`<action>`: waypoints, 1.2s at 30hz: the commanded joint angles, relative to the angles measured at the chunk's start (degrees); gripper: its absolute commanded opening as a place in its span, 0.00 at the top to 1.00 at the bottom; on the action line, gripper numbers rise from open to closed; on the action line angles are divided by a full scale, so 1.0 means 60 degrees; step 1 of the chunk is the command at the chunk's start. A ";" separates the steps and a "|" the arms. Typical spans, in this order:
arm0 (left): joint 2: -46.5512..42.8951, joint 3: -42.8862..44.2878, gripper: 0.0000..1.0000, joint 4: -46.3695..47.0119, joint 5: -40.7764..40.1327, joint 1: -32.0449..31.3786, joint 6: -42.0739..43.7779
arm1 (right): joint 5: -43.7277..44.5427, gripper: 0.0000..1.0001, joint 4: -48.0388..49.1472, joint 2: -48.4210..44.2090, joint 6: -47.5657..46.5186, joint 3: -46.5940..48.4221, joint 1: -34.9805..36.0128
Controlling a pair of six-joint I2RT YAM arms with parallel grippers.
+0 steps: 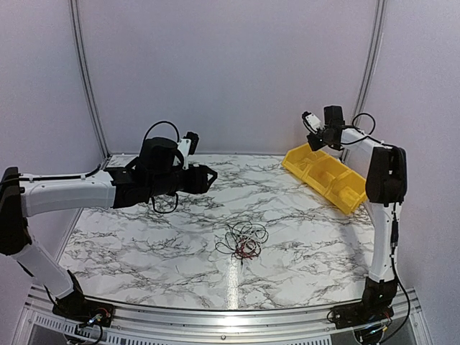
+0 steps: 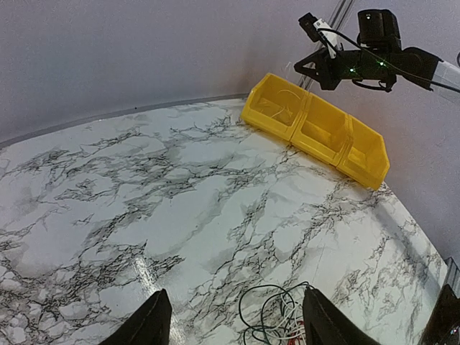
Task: Untangle the cables
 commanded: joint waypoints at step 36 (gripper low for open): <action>0.0256 0.0191 0.36 0.0143 0.0359 -0.0020 -0.0168 | 0.0872 0.63 -0.1442 0.0538 0.0691 0.1241 0.0422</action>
